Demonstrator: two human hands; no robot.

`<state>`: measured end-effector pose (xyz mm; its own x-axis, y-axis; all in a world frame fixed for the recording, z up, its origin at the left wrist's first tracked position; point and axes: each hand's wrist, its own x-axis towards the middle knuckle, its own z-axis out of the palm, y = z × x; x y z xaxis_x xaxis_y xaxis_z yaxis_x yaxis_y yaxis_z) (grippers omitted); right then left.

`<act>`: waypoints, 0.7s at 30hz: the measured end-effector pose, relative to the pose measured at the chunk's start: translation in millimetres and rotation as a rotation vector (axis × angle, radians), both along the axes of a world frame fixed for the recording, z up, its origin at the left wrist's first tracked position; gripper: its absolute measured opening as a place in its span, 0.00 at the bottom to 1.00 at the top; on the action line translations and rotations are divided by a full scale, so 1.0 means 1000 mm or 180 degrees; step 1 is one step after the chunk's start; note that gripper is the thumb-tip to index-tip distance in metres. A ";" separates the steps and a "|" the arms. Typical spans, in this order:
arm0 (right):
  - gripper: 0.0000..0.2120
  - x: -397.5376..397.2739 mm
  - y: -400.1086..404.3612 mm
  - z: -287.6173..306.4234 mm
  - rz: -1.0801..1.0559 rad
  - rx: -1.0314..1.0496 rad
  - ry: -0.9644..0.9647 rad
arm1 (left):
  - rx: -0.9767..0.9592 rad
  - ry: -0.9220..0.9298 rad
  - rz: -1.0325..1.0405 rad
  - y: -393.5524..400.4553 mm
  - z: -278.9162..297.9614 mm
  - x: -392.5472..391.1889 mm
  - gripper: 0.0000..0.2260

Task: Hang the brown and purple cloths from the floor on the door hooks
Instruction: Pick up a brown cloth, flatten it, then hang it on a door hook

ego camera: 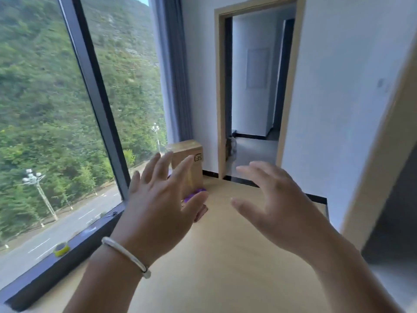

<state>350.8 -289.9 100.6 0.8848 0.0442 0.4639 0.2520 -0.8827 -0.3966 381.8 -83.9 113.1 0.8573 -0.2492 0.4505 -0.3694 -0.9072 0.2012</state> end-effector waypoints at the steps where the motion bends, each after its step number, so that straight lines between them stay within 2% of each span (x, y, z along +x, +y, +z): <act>1: 0.31 -0.001 -0.015 -0.002 -0.0108 0.0010 0.0025 | 0.0022 0.0039 -0.0115 -0.016 -0.002 0.007 0.33; 12: 0.28 0.026 -0.130 -0.030 -0.1118 0.0093 0.0293 | 0.0143 0.0170 -0.1038 -0.146 -0.028 0.106 0.33; 21: 0.28 0.138 -0.205 -0.036 -0.1529 0.0060 0.0462 | 0.0188 0.0166 -0.1434 -0.232 -0.041 0.243 0.32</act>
